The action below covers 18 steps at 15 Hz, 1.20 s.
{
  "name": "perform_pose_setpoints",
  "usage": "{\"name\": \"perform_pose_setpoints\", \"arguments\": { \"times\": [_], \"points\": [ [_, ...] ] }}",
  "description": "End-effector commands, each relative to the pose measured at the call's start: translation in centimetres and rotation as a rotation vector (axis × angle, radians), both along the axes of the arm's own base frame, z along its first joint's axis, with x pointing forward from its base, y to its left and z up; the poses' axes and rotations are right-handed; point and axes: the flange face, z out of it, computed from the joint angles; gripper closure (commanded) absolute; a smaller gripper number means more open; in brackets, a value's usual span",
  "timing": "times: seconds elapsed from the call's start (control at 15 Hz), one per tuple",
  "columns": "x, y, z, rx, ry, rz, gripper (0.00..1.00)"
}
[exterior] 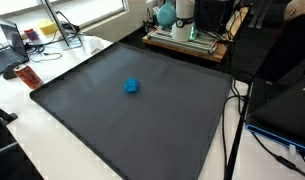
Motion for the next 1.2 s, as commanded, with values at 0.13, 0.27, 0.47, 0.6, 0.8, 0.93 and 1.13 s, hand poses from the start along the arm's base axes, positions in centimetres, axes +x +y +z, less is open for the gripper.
{"name": "perform_pose_setpoints", "arguments": {
  "times": [0.13, 0.27, 0.47, 0.6, 0.8, 0.93, 1.13],
  "points": [
    [3.6, 3.5, -2.7, 0.031, -0.034, -0.086, 0.78],
    [5.4, 4.7, -4.2, 0.029, -0.029, -0.115, 0.78],
    [8.6, 5.3, -5.8, 0.015, 0.013, -0.163, 0.78],
    [10.8, 5.3, -6.1, 0.05, 0.076, -0.113, 0.78],
    [14.1, 4.4, -5.6, 0.093, 0.183, -0.099, 0.78],
    [16.5, 3.2, -4.8, 0.085, 0.197, -0.092, 0.78],
    [19.8, 1.6, -4.3, 0.056, 0.185, -0.085, 0.78]
  ]
}}
